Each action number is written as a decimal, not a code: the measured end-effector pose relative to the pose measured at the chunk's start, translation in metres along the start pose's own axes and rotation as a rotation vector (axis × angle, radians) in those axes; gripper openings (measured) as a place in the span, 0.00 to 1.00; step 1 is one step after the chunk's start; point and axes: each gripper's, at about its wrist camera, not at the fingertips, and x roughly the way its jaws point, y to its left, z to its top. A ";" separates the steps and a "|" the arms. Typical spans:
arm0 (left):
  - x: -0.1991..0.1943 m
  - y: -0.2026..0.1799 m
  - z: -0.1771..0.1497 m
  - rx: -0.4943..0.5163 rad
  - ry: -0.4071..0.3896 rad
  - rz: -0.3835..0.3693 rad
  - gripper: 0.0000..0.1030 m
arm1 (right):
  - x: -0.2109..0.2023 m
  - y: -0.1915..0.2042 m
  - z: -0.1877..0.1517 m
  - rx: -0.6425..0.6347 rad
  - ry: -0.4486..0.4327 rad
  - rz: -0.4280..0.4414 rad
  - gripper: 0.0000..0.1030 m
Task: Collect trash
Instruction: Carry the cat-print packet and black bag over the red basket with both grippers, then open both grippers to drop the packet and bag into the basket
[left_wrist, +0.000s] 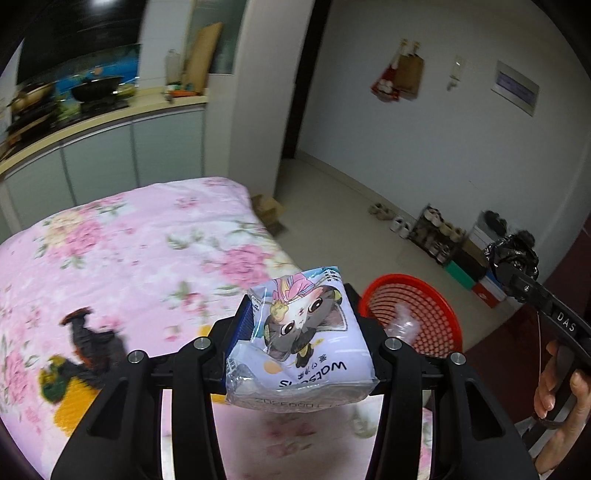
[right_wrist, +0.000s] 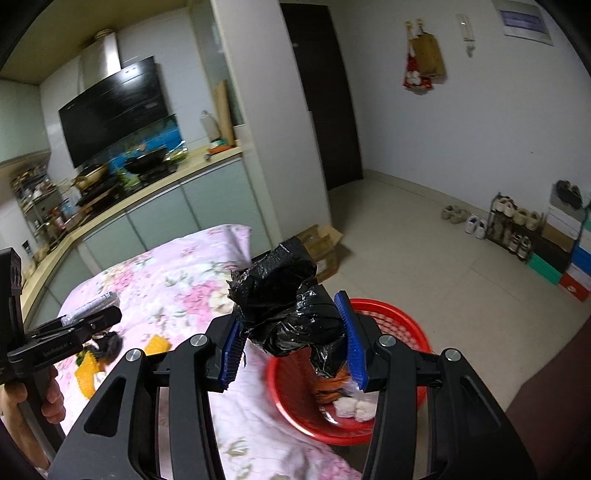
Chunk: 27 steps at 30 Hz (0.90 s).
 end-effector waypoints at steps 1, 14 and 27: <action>0.004 -0.005 0.001 0.006 0.005 -0.009 0.44 | -0.001 -0.006 -0.001 0.008 0.001 -0.009 0.44; 0.074 -0.096 0.006 0.110 0.113 -0.139 0.44 | 0.001 -0.064 -0.009 0.105 0.040 -0.136 0.44; 0.155 -0.142 -0.012 0.158 0.259 -0.154 0.44 | 0.042 -0.094 -0.015 0.154 0.152 -0.149 0.44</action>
